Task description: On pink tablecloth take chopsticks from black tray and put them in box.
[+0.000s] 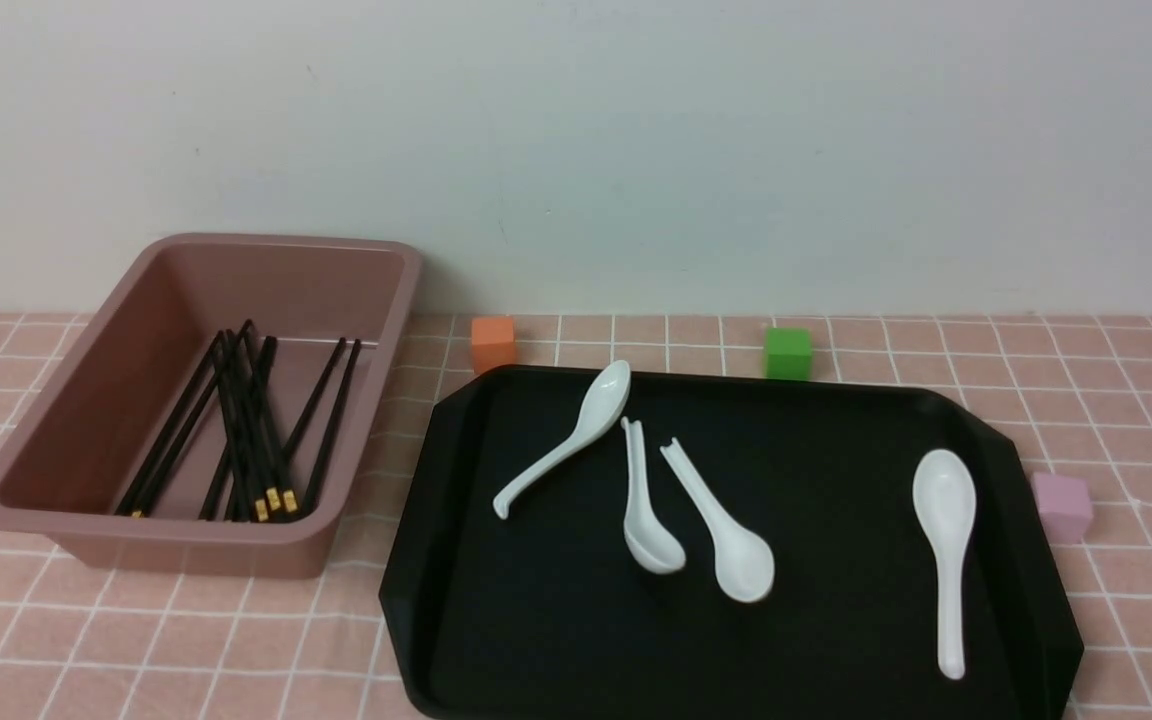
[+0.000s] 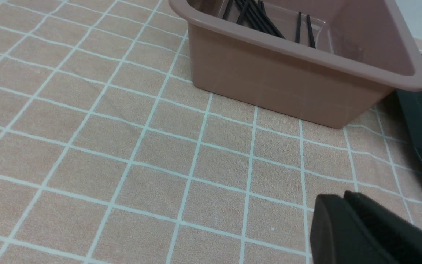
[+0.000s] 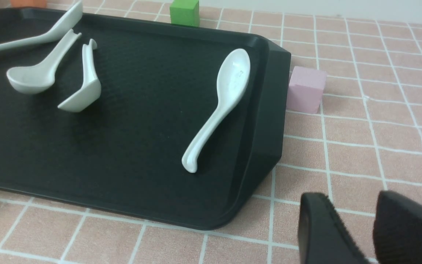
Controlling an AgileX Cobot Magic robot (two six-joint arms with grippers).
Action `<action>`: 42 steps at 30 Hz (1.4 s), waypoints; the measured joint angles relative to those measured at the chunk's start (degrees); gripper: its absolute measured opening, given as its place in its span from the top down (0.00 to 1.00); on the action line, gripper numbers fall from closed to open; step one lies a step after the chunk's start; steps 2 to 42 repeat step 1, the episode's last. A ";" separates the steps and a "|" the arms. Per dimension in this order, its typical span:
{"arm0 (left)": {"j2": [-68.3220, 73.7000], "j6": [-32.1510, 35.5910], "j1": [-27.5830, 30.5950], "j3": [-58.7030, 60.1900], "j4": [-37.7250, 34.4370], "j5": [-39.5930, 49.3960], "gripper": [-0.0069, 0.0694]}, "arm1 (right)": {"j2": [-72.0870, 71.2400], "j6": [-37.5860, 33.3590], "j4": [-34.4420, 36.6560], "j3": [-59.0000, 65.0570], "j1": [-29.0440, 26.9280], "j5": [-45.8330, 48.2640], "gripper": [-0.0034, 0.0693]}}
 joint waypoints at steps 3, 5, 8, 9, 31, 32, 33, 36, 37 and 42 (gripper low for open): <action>0.00 0.00 0.00 0.00 0.00 0.00 0.86 | 0.00 0.00 0.00 0.00 0.00 0.00 0.62; 0.00 0.00 0.00 0.00 0.00 0.00 0.86 | 0.00 0.00 0.00 0.00 0.00 0.00 0.62; 0.00 0.00 0.00 0.00 0.00 0.00 0.86 | 0.00 0.00 0.00 0.00 0.00 0.00 0.62; 0.00 0.00 0.00 0.00 0.00 0.00 0.86 | 0.00 0.00 0.00 0.00 0.00 0.00 0.62; 0.00 0.00 0.00 0.00 0.00 0.00 0.86 | 0.00 0.00 0.00 0.00 0.00 0.00 0.62; 0.00 0.00 0.00 0.00 0.00 0.00 0.86 | 0.00 0.00 0.00 0.00 0.00 0.00 0.62; 0.00 0.00 0.00 0.00 0.00 0.00 0.86 | 0.00 0.00 0.00 0.00 0.00 0.00 0.62; 0.00 0.00 0.00 0.00 0.00 0.00 0.86 | 0.00 0.00 0.00 0.00 0.00 0.00 0.62; 0.00 0.00 0.00 0.00 0.00 0.00 0.86 | 0.00 0.00 0.00 0.00 0.00 0.00 0.62; 0.00 0.00 0.00 0.00 0.00 0.00 0.86 | 0.00 0.00 0.00 0.00 0.00 0.00 0.62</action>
